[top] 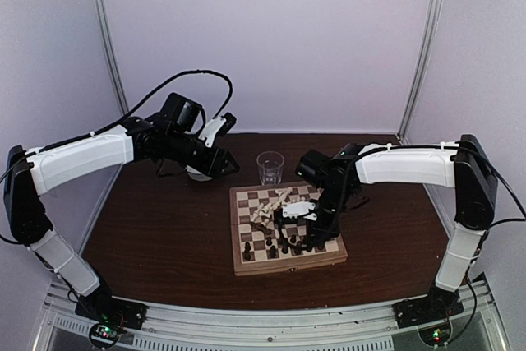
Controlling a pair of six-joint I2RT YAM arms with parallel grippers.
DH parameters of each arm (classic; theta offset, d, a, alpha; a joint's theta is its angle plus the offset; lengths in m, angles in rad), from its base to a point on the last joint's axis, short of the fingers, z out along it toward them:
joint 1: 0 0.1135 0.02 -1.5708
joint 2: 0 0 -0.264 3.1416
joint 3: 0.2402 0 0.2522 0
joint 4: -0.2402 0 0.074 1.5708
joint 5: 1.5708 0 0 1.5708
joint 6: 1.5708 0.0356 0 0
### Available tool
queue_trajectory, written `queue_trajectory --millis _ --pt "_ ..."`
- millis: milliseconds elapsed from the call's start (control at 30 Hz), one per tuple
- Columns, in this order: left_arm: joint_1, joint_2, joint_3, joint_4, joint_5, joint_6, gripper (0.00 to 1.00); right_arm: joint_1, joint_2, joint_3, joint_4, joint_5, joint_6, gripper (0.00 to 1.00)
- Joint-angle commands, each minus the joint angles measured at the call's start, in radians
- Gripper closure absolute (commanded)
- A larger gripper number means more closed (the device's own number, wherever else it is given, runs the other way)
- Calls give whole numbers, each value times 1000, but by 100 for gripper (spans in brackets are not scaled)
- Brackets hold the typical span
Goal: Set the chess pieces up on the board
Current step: Place the bishop on c8, then pick up the chess pile from the chessboard.
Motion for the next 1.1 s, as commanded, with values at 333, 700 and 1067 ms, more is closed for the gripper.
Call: queue_trajectory --millis 333,700,1067 --pt "10 4 31 8 19 12 57 10 -7 0 -1 9 9 80" --pt "10 8 30 9 22 10 57 10 -51 -4 -7 21 20 70" --pt "10 34 35 7 58 14 57 -3 -163 -3 -36 72 13 66"
